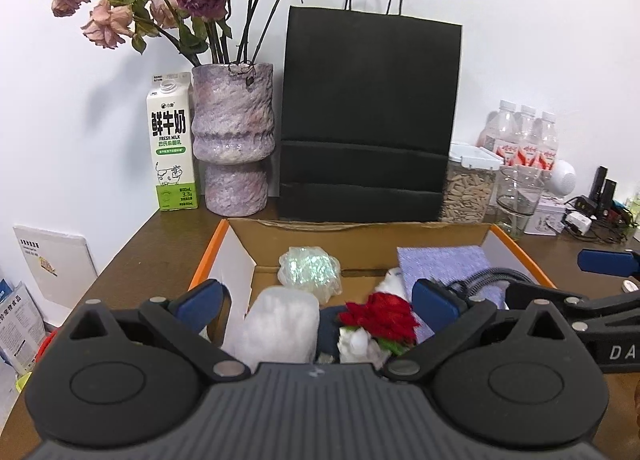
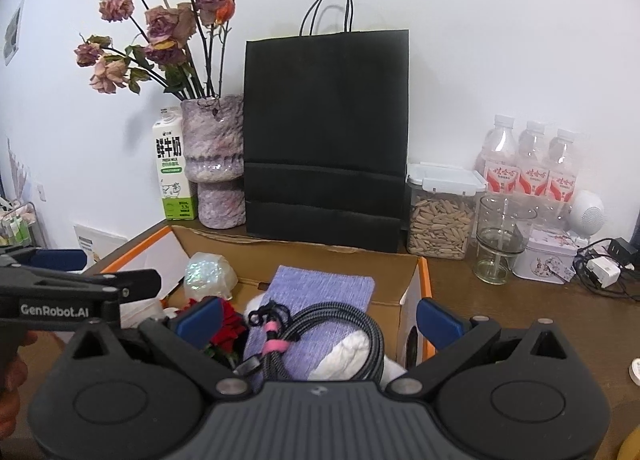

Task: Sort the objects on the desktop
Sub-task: 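Withdraw both tools from the box back over the table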

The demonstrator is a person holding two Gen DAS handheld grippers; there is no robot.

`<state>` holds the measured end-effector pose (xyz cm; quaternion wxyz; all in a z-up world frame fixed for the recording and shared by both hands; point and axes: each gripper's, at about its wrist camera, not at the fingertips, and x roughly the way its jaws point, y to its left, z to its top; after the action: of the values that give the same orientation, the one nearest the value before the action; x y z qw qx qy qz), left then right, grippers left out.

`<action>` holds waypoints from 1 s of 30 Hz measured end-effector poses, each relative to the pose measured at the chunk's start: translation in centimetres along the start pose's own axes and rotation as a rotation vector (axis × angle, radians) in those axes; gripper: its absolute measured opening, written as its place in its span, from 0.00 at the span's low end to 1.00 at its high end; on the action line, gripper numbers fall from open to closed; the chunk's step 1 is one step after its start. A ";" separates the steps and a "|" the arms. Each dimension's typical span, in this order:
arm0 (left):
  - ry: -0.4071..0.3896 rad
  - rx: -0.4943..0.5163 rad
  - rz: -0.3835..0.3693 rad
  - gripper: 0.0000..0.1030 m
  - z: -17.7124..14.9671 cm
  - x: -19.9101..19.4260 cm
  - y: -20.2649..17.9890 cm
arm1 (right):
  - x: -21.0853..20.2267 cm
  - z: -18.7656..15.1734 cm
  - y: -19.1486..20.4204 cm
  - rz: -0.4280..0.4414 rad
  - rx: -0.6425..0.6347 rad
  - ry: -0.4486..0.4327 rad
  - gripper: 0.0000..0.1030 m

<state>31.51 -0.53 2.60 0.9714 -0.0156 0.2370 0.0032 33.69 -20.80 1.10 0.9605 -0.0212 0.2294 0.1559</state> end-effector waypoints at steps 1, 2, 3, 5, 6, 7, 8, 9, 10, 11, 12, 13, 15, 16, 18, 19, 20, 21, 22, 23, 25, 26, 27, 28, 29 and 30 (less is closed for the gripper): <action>0.001 0.002 -0.002 1.00 -0.2 -0.5 -0.1 | -0.5 -0.2 0.1 0.002 0.001 0.000 1.00; 0.002 0.005 -0.004 1.00 -0.5 -1.0 -0.1 | -1.0 -0.3 0.3 0.003 0.002 -0.001 1.00; 0.002 0.007 -0.006 1.00 -0.7 -1.5 -0.2 | -1.4 -0.4 0.4 0.004 0.003 -0.001 1.00; 0.000 0.004 -0.005 1.00 -1.1 -2.6 -0.2 | -2.6 -0.8 0.7 0.006 0.004 -0.002 1.00; -0.001 0.000 -0.005 1.00 -1.4 -3.2 -0.3 | -3.1 -1.0 0.9 0.006 0.004 -0.003 1.00; -0.002 0.000 -0.009 1.00 -1.7 -3.9 -0.3 | -3.7 -1.2 1.1 0.008 0.003 -0.005 1.00; -0.003 0.002 -0.008 1.00 -2.0 -4.6 -0.4 | -4.3 -1.4 1.3 0.010 0.003 -0.007 1.00; -0.008 0.004 -0.003 1.00 -2.3 -5.2 -0.5 | -4.9 -1.6 1.4 0.012 0.003 -0.009 1.00; -0.015 0.001 -0.002 1.00 -2.7 -6.0 -0.5 | -5.7 -1.8 1.7 0.015 0.002 -0.012 1.00; -0.016 -0.004 -0.004 1.00 -3.1 -6.7 -0.4 | -6.4 -2.1 2.0 0.016 0.000 -0.015 1.00; -0.012 -0.005 -0.009 1.00 -3.5 -7.3 -0.4 | -7.1 -2.5 2.2 0.017 0.001 -0.022 1.00; -0.009 -0.004 -0.012 1.00 -4.0 -8.1 -0.4 | -7.9 -2.9 2.4 0.019 0.006 -0.027 1.00; -0.011 0.004 -0.008 1.00 -4.8 -9.6 -0.4 | -9.2 -3.7 2.8 0.026 0.013 -0.024 1.00; -0.013 0.009 -0.006 1.00 -5.2 -10.4 -0.4 | -10.0 -4.2 3.1 0.030 0.015 -0.025 1.00; -0.014 0.014 -0.006 1.00 -6.1 -12.0 -0.3 | -11.4 -5.1 3.7 0.039 0.021 -0.027 1.00; -0.012 0.016 -0.007 1.00 -6.5 -12.8 -0.2 | -12.0 -5.5 3.9 0.043 0.025 -0.027 1.00; -0.011 0.018 -0.007 1.00 -6.9 -13.5 -0.2 | -12.9 -6.1 4.2 0.047 0.033 -0.028 1.00; -0.012 0.022 -0.006 1.00 -7.3 -14.2 -0.2 | -13.4 -6.5 4.3 0.049 0.041 -0.028 1.00; -0.013 0.025 -0.005 1.00 -7.7 -14.9 -0.2 | -14.2 -7.1 4.6 0.050 0.050 -0.026 1.00; -0.015 0.026 -0.004 1.00 -8.0 -15.6 -0.2 | -14.8 -7.6 4.8 0.049 0.056 -0.023 1.00; -0.010 0.027 0.000 1.00 -8.6 -16.7 -0.2 | -16.0 -8.5 5.3 0.046 0.065 -0.019 1.00; -0.006 0.028 0.003 1.00 -8.9 -17.1 -0.3 | -16.4 -8.9 5.5 0.044 0.066 -0.017 1.00; -0.005 0.029 0.006 1.00 -9.2 -17.6 -0.3 | -17.0 -9.3 5.7 0.041 0.067 -0.016 1.00; -0.007 0.029 0.009 1.00 -9.5 -18.1 -0.3 | -17.5 -9.6 5.9 0.040 0.069 -0.015 1.00; -0.008 0.029 0.011 1.00 -9.8 -18.5 -0.3 | -17.9 -9.9 6.1 0.040 0.071 -0.013 1.00; -0.006 0.030 0.013 1.00 -10.0 -18.8 -0.3 | -18.3 -10.2 6.3 0.037 0.074 -0.009 1.00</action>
<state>10.19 -1.13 2.42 0.9722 0.0004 0.2341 0.0063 11.80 -21.29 0.38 0.9586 0.0195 0.2313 0.1652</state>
